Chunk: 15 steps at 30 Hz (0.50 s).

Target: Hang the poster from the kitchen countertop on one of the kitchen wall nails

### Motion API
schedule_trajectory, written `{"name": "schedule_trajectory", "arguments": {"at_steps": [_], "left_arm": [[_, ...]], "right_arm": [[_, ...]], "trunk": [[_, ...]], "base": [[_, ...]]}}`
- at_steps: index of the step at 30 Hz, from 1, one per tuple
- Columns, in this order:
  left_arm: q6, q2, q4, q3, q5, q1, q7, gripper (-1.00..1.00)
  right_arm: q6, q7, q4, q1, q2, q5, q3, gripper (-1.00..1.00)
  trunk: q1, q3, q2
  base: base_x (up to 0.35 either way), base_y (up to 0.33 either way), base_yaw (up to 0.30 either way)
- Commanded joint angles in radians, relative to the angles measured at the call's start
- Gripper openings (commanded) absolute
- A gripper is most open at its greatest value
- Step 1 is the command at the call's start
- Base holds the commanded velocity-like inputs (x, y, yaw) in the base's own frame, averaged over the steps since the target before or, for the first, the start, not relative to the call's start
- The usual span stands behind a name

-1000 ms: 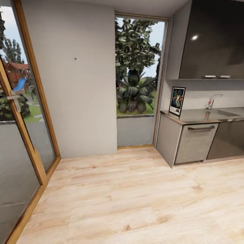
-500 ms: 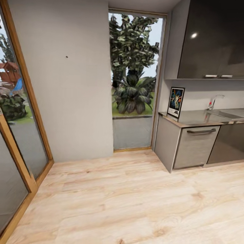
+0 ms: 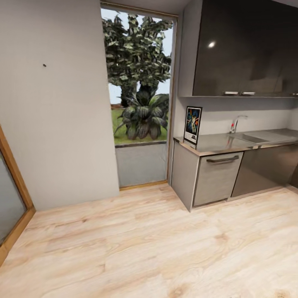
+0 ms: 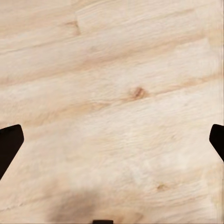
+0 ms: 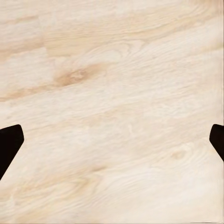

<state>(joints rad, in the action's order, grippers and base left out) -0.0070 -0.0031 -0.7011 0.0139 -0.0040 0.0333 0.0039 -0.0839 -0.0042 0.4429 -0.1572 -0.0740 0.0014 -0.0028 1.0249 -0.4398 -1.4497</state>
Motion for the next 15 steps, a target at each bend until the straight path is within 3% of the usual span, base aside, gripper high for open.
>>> {"name": "schedule_trajectory", "arguments": {"at_steps": [1, 10, 15], "left_arm": [[-0.001, 0.000, -0.001, 0.001, 0.000, 0.000, 0.000, 1.00], [-0.001, -0.001, -0.001, 0.002, -0.001, 0.000, 0.002, 1.00], [-0.001, -0.001, -0.001, 0.005, -0.001, 0.000, 0.002, 1.00]], "right_arm": [[-0.003, 0.000, -0.001, -0.001, 0.000, 0.000, 0.000, 1.00], [-0.004, 0.000, -0.001, -0.001, 0.000, 0.000, 0.000, 1.00], [-0.004, 0.000, -0.001, -0.001, 0.000, 0.000, 0.000, 1.00]], "trunk": [[0.000, -0.001, 0.000], [0.000, -0.001, 0.000], [0.000, -0.001, 0.000]], "base": [[0.072, -0.056, -0.297], [0.088, -0.021, -0.294], [0.261, -0.094, -0.120]]}}
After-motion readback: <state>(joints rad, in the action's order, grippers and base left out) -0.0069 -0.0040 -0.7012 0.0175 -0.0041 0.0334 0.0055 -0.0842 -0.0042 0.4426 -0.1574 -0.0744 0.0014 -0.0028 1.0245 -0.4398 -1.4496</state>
